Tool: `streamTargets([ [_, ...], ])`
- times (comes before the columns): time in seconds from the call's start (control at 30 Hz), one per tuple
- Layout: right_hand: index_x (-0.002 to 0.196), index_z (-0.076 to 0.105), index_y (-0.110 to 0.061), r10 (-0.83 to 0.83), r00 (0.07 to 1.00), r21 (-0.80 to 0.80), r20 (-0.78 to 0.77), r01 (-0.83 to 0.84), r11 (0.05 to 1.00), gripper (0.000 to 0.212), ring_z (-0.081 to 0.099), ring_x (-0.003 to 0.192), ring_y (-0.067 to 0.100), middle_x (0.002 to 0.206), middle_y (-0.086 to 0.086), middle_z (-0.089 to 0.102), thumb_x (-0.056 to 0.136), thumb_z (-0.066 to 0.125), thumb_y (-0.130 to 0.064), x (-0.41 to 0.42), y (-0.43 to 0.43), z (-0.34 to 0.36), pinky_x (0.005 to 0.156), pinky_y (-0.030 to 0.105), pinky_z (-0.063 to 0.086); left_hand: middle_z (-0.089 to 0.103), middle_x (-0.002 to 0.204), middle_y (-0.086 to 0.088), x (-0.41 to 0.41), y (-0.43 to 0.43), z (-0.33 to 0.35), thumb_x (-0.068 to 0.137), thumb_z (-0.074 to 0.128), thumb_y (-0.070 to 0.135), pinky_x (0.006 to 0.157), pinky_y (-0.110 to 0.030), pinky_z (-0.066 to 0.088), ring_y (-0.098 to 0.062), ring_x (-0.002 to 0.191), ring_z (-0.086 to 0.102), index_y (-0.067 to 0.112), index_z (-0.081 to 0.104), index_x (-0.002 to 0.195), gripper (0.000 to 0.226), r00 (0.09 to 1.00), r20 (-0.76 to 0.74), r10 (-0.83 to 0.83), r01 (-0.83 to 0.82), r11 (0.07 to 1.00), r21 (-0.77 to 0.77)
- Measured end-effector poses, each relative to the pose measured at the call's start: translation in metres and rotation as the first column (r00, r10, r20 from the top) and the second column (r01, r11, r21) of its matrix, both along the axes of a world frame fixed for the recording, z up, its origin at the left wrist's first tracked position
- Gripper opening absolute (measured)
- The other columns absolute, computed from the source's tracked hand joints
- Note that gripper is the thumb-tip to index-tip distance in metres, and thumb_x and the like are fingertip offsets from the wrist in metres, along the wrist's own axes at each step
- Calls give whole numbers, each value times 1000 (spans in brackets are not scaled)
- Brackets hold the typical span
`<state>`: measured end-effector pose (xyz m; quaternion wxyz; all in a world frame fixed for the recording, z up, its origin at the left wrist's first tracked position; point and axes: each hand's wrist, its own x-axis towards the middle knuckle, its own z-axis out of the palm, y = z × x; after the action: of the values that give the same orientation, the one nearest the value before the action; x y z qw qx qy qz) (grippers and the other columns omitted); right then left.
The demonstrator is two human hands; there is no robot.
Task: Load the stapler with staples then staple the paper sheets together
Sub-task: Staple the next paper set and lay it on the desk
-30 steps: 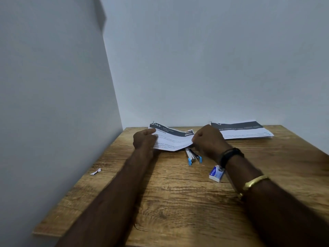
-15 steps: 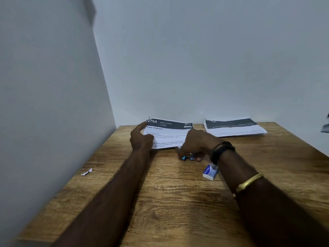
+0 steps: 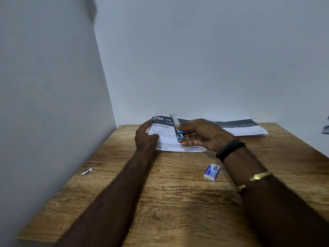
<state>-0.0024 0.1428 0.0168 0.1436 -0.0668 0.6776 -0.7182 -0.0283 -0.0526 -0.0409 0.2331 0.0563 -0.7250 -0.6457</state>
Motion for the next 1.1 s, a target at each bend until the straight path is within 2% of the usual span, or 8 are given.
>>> streamTargets([
  [0.17, 117, 65, -2, -230, 952, -87, -203, 216, 972, 31, 70, 95, 29, 105, 18, 75, 87, 76, -2, -6, -10, -9, 94, 46, 60, 58, 145, -3, 8, 8, 4, 81, 59, -20, 86, -19, 60, -17, 119, 63, 13, 60, 140, 68, 980, -113, -165, 141, 970, -199],
  [0.27, 119, 62, -5, -300, 900, -116, -317, 277, 954, 36, 73, 85, 20, 100, 12, 75, 87, 76, 1, -6, -9, -10, 79, 33, 63, 60, 139, -1, 13, 12, 4, 78, 56, -24, 73, -3, 53, 8, 103, 66, 8, 62, 137, 67, 957, -140, -254, 216, 947, -238],
  [0.37, 120, 62, -10, -341, 844, -99, -415, 331, 939, 38, 72, 83, 10, 104, 6, 74, 87, 74, 4, -7, -7, -12, 66, 20, 61, 61, 142, -3, 17, 17, 4, 78, 55, -23, 86, -1, 49, -3, 121, 61, 9, 64, 136, 66, 943, -177, -283, 224, 930, -293],
  [0.53, 122, 68, -14, -351, 756, -60, -553, 384, 921, 40, 71, 95, 0, 108, -4, 74, 86, 75, 4, -12, -7, -15, 78, 17, 59, 64, 136, -3, 24, 23, 7, 82, 52, -22, 89, 1, 46, 12, 112, 62, 4, 66, 133, 59, 912, -248, -328, 206, 886, -415],
  [0.6, 123, 68, -14, -335, 742, -45, -582, 381, 923, 41, 72, 107, 10, 115, 2, 75, 86, 75, 3, -14, -5, -15, 90, 27, 59, 67, 130, -2, 26, 25, 7, 87, 51, -20, 88, -2, 47, 20, 106, 61, 3, 68, 129, 50, 896, -295, -332, 179, 878, -444],
  [0.67, 124, 68, -12, -297, 724, 0, -623, 380, 925, 41, 71, 111, 15, 116, 4, 75, 86, 76, 2, -15, -4, -15, 96, 31, 58, 70, 130, -9, 27, 24, 8, 88, 52, -18, 98, -11, 49, 4, 115, 65, 2, 71, 126, 47, 882, -339, -329, 137, 865, -482],
  [0.87, 121, 71, -14, -159, 672, 159, -723, 386, 909, 37, 70, 107, 4, 110, -2, 77, 86, 76, -2, -18, 0, -16, 94, 19, 53, 73, 125, -15, 24, 21, 5, 82, 52, -21, 106, -43, 54, -24, 121, 68, 0, 74, 119, 48, 857, -396, -328, 106, 867, -487],
  [1.1, 108, 72, -25, -164, 656, 213, -737, 455, 865, 26, 66, 99, -3, 100, -13, 73, 86, 77, -13, -19, -1, -16, 88, 24, 51, 74, 114, -12, 24, 24, 5, 79, 54, -16, 98, -42, 57, -24, 111, 69, 1, 76, 114, 45, 863, -408, -298, 68, 869, -490],
])
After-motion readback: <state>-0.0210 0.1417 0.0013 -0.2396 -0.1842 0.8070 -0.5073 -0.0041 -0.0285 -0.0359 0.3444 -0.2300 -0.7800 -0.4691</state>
